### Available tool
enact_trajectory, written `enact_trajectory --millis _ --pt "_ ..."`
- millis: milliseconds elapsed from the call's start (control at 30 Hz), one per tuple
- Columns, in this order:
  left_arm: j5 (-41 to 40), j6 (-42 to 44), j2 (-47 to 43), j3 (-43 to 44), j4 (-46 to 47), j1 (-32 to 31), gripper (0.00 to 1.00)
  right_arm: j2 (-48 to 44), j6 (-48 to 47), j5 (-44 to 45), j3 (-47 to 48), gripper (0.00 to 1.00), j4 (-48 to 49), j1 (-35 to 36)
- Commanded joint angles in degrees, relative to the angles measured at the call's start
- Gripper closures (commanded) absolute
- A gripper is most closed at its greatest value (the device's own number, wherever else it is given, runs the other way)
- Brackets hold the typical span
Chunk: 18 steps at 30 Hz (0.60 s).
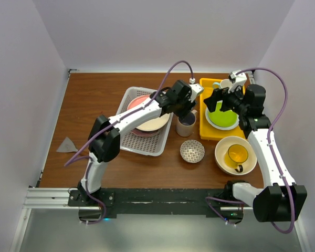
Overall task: Place the mixed dishes into the plastic bin
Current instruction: Pick up the cup at the center of the board.
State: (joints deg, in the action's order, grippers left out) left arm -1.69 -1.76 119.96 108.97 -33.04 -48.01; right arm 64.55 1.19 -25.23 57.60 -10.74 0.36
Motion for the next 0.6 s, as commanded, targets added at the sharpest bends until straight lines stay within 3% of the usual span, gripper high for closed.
enact_trajectory --millis 0,333,433,533,567 --pt "0.38 1.49 2.29 4.41 -2.21 0.63 0.49 -0.04 0.48 -1.04 0.49 0.02 0.55 -0.18" --pt "1.43 3.34 6.16 5.47 -3.79 1.08 0.66 -0.13 0.48 -1.31 0.58 0.02 0.55 -1.76" --pt "1.43 3.08 5.81 4.94 -3.53 1.08 0.80 -0.13 0.48 -1.40 0.58 0.02 0.55 -1.94" --pt "1.43 2.64 3.71 4.50 -2.30 0.99 1.00 -0.04 0.57 -1.66 0.58 0.02 0.55 -2.03" --pt "1.43 2.55 3.18 4.50 -2.03 0.99 1.00 -0.13 0.57 -1.66 0.58 0.02 0.55 -2.03"
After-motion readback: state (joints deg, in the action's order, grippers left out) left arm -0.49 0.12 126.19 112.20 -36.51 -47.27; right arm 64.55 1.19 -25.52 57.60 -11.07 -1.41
